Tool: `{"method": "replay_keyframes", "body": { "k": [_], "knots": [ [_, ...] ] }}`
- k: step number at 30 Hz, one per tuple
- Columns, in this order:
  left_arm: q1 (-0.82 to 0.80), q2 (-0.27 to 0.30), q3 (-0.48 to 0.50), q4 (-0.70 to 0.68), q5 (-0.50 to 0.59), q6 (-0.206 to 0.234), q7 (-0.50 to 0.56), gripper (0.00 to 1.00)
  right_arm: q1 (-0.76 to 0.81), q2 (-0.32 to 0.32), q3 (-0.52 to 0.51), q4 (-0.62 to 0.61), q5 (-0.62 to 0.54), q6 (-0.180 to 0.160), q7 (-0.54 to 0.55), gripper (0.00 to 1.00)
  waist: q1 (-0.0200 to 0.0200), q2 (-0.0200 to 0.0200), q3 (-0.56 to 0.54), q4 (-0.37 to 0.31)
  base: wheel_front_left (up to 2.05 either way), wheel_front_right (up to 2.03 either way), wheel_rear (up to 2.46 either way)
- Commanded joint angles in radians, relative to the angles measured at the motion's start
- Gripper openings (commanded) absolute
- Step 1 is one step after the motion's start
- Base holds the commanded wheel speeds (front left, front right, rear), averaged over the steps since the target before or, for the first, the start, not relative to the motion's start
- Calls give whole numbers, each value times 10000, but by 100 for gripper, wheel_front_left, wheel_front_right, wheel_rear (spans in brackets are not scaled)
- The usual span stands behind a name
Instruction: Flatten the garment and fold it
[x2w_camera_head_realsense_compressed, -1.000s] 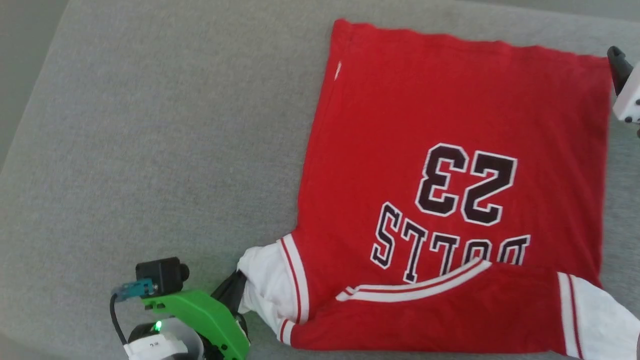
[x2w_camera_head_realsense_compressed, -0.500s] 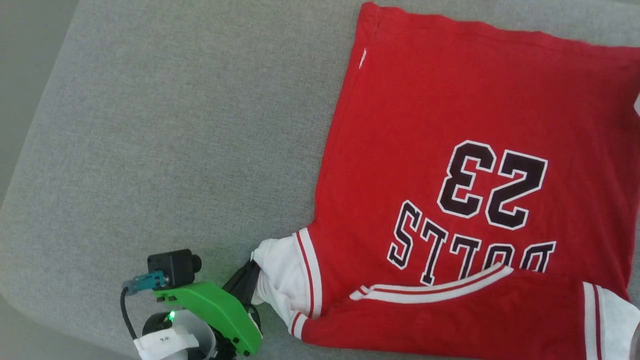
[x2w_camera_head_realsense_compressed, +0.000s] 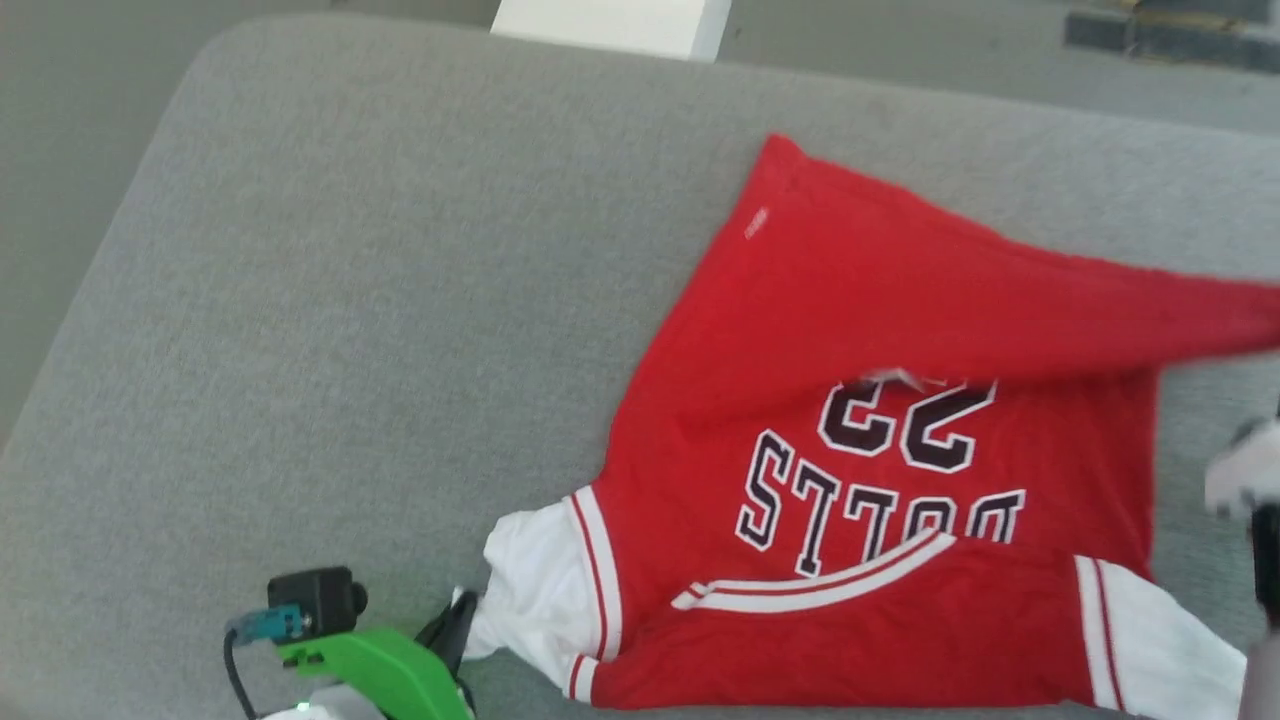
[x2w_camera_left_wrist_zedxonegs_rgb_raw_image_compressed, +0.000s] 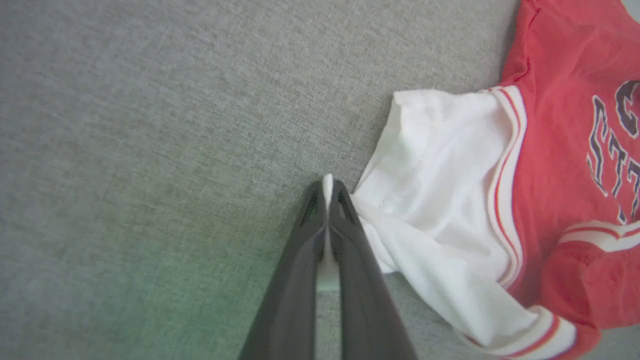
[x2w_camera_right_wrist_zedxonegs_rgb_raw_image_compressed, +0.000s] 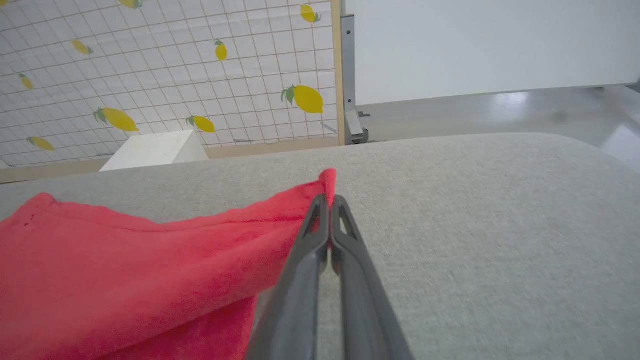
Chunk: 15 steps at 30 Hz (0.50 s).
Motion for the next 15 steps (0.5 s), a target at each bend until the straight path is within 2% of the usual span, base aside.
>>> {"method": "replay_keyframes", "body": {
  "k": [1,5,6,9,15],
  "knots": [
    [312,129,-38,128,-162,122,137,0,360,52,-133,-190,91,-19,56,0,-1,0,-904,-732,0,0,0],
    [552,296,-17,-90,-207,260,247,0,1646,211,-566,-842,303,-19,702,0,-1,0,-1344,-1067,0,0,0],
    [689,403,9,-239,-236,364,320,0,2441,221,-754,-934,941,-19,1404,0,-1,0,-1537,-1233,0,0,0],
    [805,499,18,-365,-240,439,365,0,3083,224,-852,-854,1436,-19,2349,0,-1,0,-1614,-1356,0,0,0],
    [887,589,13,-522,-242,553,448,0,3857,225,-854,-592,1625,-19,5262,0,-1,0,-1688,-1458,0,0,0]
  ]
}}
